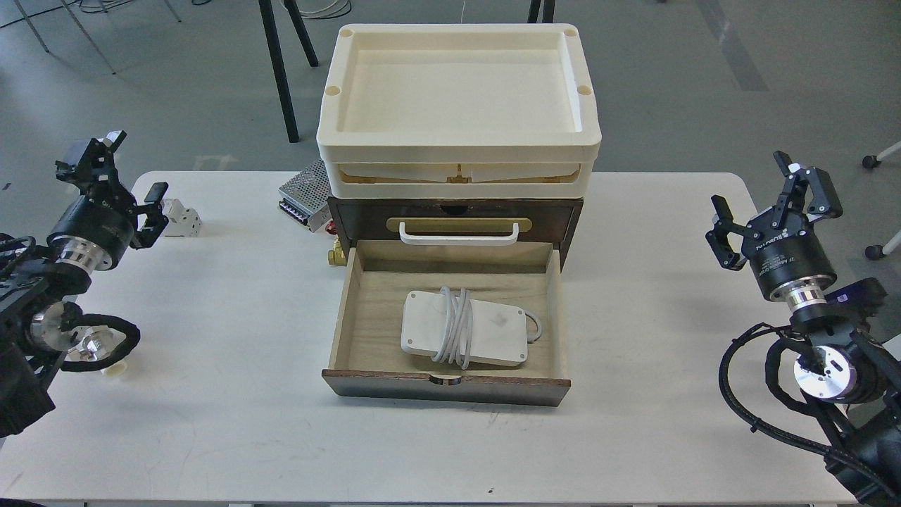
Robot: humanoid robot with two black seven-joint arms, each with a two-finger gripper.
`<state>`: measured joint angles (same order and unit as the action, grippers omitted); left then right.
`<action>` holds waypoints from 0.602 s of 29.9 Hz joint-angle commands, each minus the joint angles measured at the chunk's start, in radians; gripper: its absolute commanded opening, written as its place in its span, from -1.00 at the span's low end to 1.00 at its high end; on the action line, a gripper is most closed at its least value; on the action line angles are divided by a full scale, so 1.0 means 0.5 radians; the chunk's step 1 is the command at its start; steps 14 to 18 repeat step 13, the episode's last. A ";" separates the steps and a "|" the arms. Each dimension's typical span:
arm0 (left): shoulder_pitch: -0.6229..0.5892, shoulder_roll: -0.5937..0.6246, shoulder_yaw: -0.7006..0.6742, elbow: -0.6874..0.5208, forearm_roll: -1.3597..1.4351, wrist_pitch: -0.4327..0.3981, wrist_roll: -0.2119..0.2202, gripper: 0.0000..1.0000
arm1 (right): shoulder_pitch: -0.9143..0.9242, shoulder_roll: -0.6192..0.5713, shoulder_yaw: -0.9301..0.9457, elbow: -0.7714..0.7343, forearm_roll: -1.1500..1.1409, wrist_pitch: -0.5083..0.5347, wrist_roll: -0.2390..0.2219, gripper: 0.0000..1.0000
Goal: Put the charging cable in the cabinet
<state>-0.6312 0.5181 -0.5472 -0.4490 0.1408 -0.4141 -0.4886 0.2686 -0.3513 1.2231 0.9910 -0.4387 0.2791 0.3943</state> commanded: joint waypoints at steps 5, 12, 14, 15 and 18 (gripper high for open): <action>0.004 -0.045 -0.004 0.008 -0.012 0.003 0.000 0.98 | -0.003 0.000 0.008 0.000 0.000 0.000 0.000 0.99; 0.004 -0.048 -0.001 0.011 -0.030 0.015 0.000 0.98 | -0.003 0.000 0.005 0.003 0.000 0.006 0.000 0.99; 0.008 -0.048 -0.001 0.011 -0.030 0.018 0.000 0.98 | -0.003 0.000 -0.007 0.006 0.000 0.009 0.000 0.99; 0.008 -0.048 -0.001 0.011 -0.030 0.018 0.000 0.98 | -0.003 0.000 -0.007 0.006 0.000 0.009 0.000 0.99; 0.008 -0.048 -0.001 0.011 -0.030 0.018 0.000 0.98 | -0.003 0.000 -0.007 0.006 0.000 0.009 0.000 0.99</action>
